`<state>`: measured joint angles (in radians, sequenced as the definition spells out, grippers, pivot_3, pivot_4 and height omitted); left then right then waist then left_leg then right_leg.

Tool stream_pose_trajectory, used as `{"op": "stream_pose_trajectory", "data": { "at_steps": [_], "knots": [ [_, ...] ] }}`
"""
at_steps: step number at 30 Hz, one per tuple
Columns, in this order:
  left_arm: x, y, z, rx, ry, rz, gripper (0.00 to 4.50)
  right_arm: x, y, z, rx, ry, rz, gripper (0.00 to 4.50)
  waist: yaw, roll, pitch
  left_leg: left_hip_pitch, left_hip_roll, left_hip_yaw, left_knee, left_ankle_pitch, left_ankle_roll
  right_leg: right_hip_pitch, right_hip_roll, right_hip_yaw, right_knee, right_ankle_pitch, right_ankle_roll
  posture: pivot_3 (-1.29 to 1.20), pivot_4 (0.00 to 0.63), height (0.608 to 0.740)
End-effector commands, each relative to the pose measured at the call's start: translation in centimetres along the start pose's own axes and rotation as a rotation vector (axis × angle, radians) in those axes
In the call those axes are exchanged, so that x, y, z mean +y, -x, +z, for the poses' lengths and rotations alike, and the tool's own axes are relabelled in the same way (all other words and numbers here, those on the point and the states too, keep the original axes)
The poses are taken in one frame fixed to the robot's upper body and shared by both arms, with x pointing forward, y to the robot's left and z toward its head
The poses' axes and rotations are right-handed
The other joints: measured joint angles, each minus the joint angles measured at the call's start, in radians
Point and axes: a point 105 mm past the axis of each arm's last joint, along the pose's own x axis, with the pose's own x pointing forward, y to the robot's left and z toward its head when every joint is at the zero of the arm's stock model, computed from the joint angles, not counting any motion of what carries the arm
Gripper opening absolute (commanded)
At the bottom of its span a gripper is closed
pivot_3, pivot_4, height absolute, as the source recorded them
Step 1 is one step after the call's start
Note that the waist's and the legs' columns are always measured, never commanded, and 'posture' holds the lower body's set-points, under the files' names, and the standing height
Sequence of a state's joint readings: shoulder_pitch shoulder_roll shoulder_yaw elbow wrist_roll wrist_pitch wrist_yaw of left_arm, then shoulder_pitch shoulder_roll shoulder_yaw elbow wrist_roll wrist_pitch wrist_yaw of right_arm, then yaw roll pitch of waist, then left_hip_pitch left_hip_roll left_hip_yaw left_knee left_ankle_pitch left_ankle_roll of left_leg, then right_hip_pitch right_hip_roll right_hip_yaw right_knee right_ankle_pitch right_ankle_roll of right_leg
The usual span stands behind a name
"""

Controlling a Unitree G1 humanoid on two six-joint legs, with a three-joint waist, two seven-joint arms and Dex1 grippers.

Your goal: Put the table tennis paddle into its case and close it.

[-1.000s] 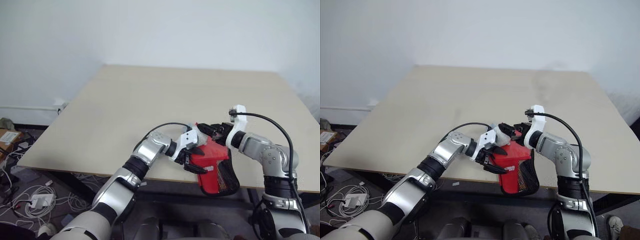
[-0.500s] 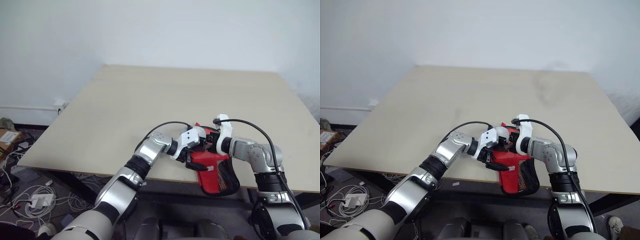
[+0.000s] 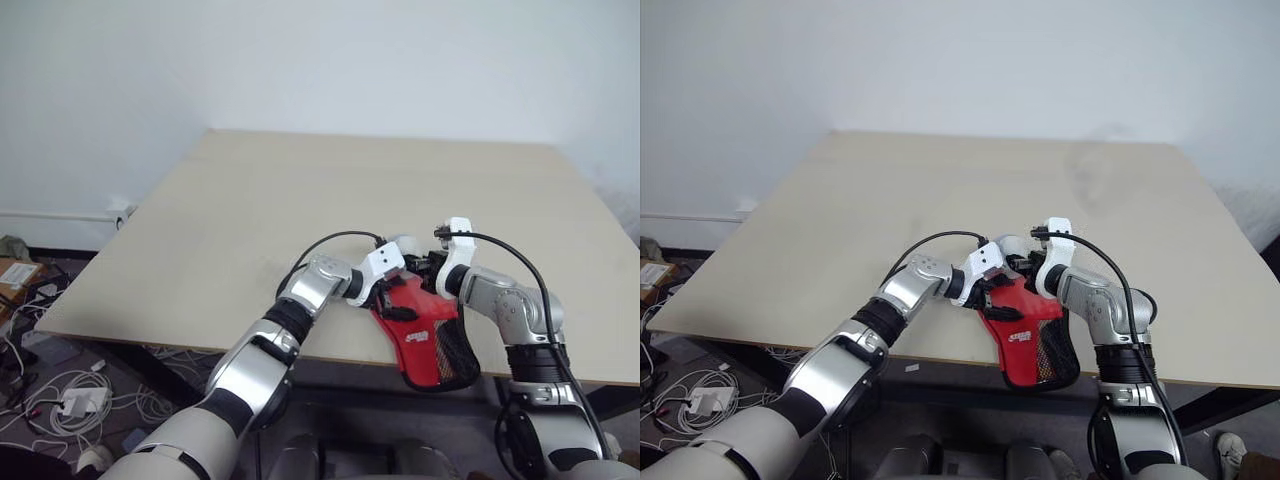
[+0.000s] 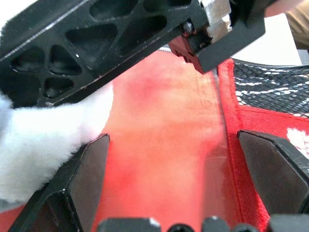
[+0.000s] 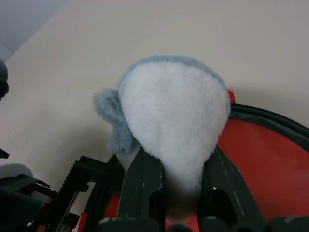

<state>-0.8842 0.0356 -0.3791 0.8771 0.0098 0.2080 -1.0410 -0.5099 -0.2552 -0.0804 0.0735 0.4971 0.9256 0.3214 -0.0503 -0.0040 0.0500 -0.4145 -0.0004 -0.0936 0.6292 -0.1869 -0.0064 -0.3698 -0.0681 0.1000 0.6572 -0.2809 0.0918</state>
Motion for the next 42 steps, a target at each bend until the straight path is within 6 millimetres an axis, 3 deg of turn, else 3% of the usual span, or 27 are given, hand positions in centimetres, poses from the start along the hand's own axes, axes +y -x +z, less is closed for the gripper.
{"op": "stream_pose_trajectory", "data": {
  "at_steps": [1,11,19,23,32,37,42],
  "knots": [
    [0.2,-0.1,-2.2,0.105,0.021,0.027,4.5,0.5,0.7,3.8,-0.143,0.057,-0.011,0.27,0.0,0.0,0.0,0.0,0.0,0.0,0.0,0.0,0.0,0.0,0.0,0.0,0.0,0.0,0.0,0.0,0.0,0.74],
    [-0.2,0.0,-4.2,0.192,0.022,0.015,4.5,-5.0,1.4,8.1,-0.261,0.1,-0.319,0.2,0.001,0.0,0.0,0.0,0.0,0.0,0.0,0.0,0.0,0.0,0.0,0.0,0.0,0.0,0.0,0.0,0.0,0.74],
    [-0.2,0.3,-4.4,0.189,0.047,0.024,4.5,-8.4,2.6,8.0,-0.218,0.121,-0.469,0.2,0.0,0.001,0.0,0.0,-0.001,0.0,0.0,0.0,0.0,0.001,0.0,0.0,0.0,0.0,0.0,0.0,0.0,0.74],
    [0.1,0.5,-4.6,0.19,0.059,0.04,4.5,-9.2,5.5,7.7,-0.138,0.2,-0.479,0.2,0.006,0.001,0.0,0.0,-0.001,-0.001,0.0,0.0,0.0,0.001,-0.001,0.0,0.0,0.0,0.0,0.0,0.0,0.74],
    [-0.3,-0.2,-4.7,0.186,0.077,0.034,4.5,-9.1,14.0,4.9,0.1,0.315,-0.472,0.19,0.029,0.001,0.0,0.0,-0.002,0.0,0.001,0.0,0.0,0.002,-0.002,-0.001,-0.003,-0.001,0.0,0.0,0.0,0.74],
    [-0.3,-0.7,-4.2,0.184,0.077,0.039,4.5,-8.3,16.5,2.2,0.213,0.322,-0.433,0.19,0.04,0.0,0.0,0.001,-0.002,-0.001,0.002,0.0,0.0,0.003,-0.003,-0.002,-0.005,-0.001,0.0,0.0,0.0,0.74],
    [-0.2,-1.3,-3.4,0.152,0.11,0.047,4.5,-6.4,18.6,-1.9,0.388,0.397,-0.332,0.17,0.051,-0.002,0.001,0.001,-0.002,-0.001,0.002,-0.001,0.0,0.005,-0.003,-0.003,-0.01,-0.001,0.0,0.0,0.0,0.74]
  ]
}}
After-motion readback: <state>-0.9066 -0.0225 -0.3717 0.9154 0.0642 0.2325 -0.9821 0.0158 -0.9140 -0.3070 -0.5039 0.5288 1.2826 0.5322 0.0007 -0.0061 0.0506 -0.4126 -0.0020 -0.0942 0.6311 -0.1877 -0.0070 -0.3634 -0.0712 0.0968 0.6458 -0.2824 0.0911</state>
